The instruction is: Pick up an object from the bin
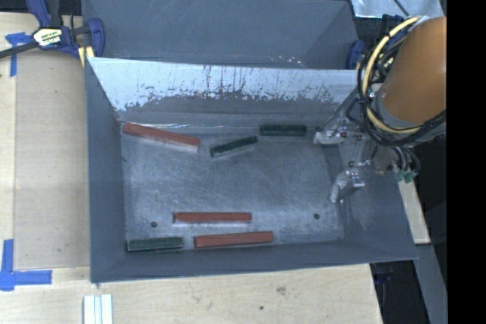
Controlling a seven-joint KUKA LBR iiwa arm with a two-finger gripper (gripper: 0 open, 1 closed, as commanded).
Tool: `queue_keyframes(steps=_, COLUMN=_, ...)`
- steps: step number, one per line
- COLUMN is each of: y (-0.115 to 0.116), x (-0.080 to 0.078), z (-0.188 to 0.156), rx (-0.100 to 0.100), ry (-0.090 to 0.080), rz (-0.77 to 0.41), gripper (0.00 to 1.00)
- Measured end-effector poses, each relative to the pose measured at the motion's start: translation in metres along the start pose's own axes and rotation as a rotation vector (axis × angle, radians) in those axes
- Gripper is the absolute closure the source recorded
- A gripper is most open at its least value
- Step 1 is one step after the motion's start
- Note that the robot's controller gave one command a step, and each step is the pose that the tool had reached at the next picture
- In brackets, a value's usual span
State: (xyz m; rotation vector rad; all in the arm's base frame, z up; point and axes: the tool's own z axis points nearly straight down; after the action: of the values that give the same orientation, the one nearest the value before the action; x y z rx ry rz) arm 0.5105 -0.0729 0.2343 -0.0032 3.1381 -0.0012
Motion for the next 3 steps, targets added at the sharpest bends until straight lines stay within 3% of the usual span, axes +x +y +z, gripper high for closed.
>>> queue_keyframes(steps=1, y=0.000, x=0.000, z=0.000, rx=0.000, ry=0.000, rz=0.000, gripper=0.00)
queue_keyframes(steps=2, y=0.040, x=0.006, z=0.047, rx=0.000, ry=-0.005, rz=0.081, gripper=0.00)
queue_keyframes(steps=3, y=0.065, x=0.018, z=0.114, rx=-0.001, ry=-0.002, rz=0.132, gripper=0.00)
